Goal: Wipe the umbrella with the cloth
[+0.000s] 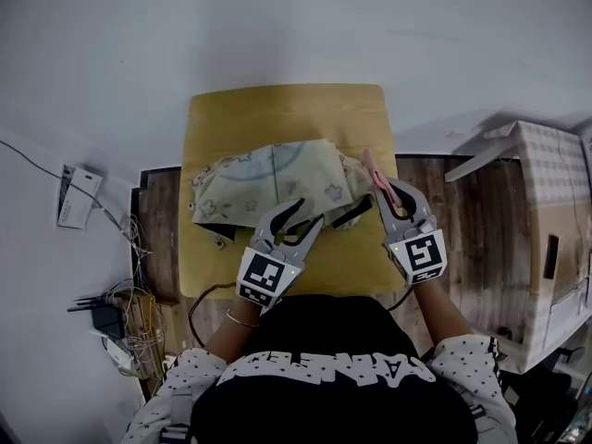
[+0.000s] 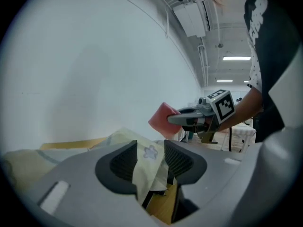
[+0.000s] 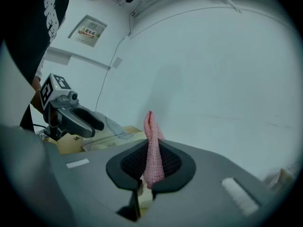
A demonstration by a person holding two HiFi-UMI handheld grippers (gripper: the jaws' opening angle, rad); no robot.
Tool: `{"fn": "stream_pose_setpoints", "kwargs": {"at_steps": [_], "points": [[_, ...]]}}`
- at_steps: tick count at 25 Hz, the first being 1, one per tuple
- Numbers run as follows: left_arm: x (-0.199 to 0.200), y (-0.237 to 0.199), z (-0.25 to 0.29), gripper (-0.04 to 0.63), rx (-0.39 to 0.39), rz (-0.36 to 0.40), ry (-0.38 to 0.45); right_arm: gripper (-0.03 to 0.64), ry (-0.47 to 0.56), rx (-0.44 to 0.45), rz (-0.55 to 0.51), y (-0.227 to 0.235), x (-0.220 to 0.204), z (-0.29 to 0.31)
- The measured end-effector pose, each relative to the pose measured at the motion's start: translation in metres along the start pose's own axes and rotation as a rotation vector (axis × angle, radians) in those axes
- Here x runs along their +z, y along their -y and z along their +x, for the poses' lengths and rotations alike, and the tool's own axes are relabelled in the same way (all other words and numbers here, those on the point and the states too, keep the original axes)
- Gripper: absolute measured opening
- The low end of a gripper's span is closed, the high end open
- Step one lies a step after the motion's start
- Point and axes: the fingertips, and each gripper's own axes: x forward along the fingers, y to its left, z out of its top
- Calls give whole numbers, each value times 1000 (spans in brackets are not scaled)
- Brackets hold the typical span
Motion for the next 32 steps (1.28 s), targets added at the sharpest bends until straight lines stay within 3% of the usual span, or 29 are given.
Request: {"fn": "stream_pose_setpoints", "kwargs": {"at_steps": [8, 14, 20, 25, 29, 32], "points": [[-41, 20, 42, 207, 93, 111, -170, 34, -3, 132, -31, 1, -14, -14], [-67, 24, 59, 222, 130, 144, -275, 34, -31, 187, -41, 6, -25, -25], [-74, 13, 63, 222, 237, 144, -319, 34, -33, 217, -52, 10, -30, -35], [-77, 4, 62, 148, 300, 143, -328, 34, -34, 223, -57, 13, -33, -39], [-76, -2, 55, 3, 350, 139, -327, 34, -37, 224, -54, 13, -35, -44], [-73, -3, 52, 3, 360, 129, -315, 34, -48, 223, -41, 13, -37, -46]]}}
